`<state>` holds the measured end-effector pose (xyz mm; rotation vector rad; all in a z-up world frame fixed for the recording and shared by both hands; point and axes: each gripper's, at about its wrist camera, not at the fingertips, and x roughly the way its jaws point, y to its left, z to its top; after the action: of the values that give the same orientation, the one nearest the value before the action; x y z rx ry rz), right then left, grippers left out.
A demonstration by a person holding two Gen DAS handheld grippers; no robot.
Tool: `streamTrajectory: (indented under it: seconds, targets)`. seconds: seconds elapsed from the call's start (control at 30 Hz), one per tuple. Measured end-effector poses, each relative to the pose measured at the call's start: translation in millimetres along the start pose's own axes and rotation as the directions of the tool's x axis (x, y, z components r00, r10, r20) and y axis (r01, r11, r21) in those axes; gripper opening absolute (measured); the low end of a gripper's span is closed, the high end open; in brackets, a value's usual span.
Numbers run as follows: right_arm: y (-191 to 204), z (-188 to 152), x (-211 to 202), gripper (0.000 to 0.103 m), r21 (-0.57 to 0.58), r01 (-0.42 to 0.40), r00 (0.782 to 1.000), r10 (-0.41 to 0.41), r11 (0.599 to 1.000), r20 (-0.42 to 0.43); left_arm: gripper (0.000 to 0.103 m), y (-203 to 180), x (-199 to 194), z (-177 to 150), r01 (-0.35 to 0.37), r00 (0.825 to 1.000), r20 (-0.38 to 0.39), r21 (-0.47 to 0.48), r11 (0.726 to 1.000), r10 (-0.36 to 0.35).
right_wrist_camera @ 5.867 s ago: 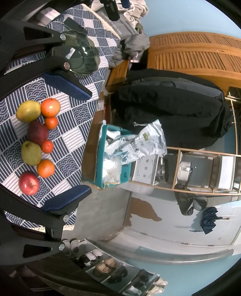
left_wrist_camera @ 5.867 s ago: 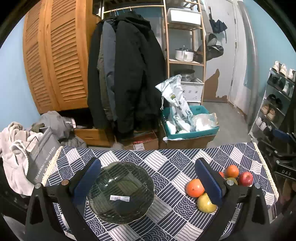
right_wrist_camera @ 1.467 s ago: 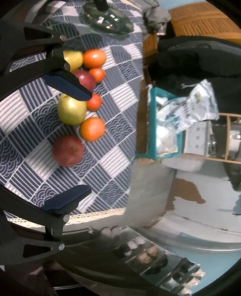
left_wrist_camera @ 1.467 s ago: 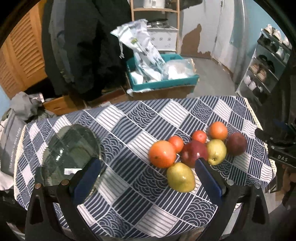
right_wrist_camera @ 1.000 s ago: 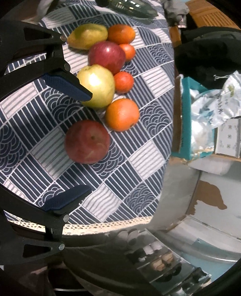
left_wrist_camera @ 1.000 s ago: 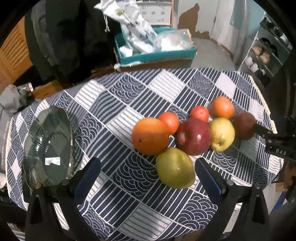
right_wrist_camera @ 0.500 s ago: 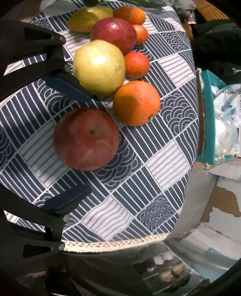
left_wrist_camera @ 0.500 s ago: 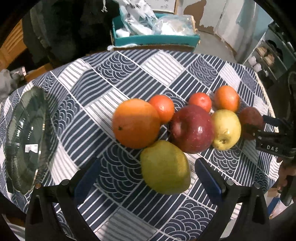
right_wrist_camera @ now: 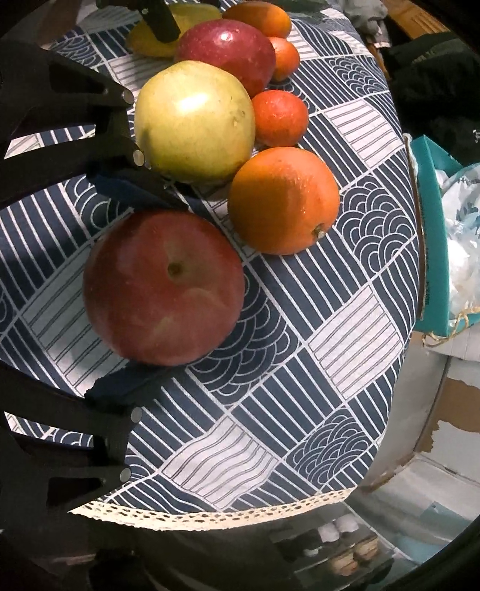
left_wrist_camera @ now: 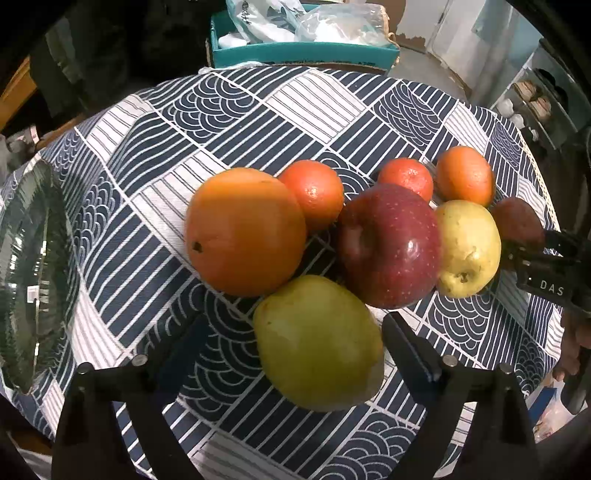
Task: Organize fruits
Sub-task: 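Move the right tool to the red apple while the left tool approaches the green pear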
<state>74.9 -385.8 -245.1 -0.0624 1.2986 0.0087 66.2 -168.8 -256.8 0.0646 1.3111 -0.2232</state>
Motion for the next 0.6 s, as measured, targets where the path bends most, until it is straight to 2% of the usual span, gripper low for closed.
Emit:
streamTrajectory:
  seconds: [0.1,0.17,0.23,0.43,0.6]
  targets:
    - [0.5,0.0,-0.2,0.075,0.001,0.001,1.000,-0.001,1.000,0.005,0.086,-1.5,4.9,-0.7,0.025,1.000,-0.009,0.007,1.000,-0.025]
    - [2.5,-1.4,-0.9,0.074,-0.002,0.007,1.000,-0.007,1.000,0.016,0.076,-3.8,6.4,-1.5,0.047,0.999,-0.011,0.020,0.999,-0.047]
    - [3.5,-4.1,-3.3,0.074,-0.003,0.013,1.000,-0.013,1.000,0.023,0.070,-5.9,6.3,-2.3,0.068,0.998,-0.011,0.032,0.997,-0.068]
    - [6.1,-10.9,-6.7,0.074,0.012,0.015,0.999,-0.015,1.000,0.028,0.070,-8.7,2.2,-4.4,0.063,0.998,-0.016,0.058,0.996,-0.062]
    - [5.8,-15.6,-18.8,0.074,0.034,0.011,0.998,-0.013,0.999,0.059,0.070,-11.4,-5.2,-12.0,0.029,1.000,-0.002,0.104,0.994,-0.029]
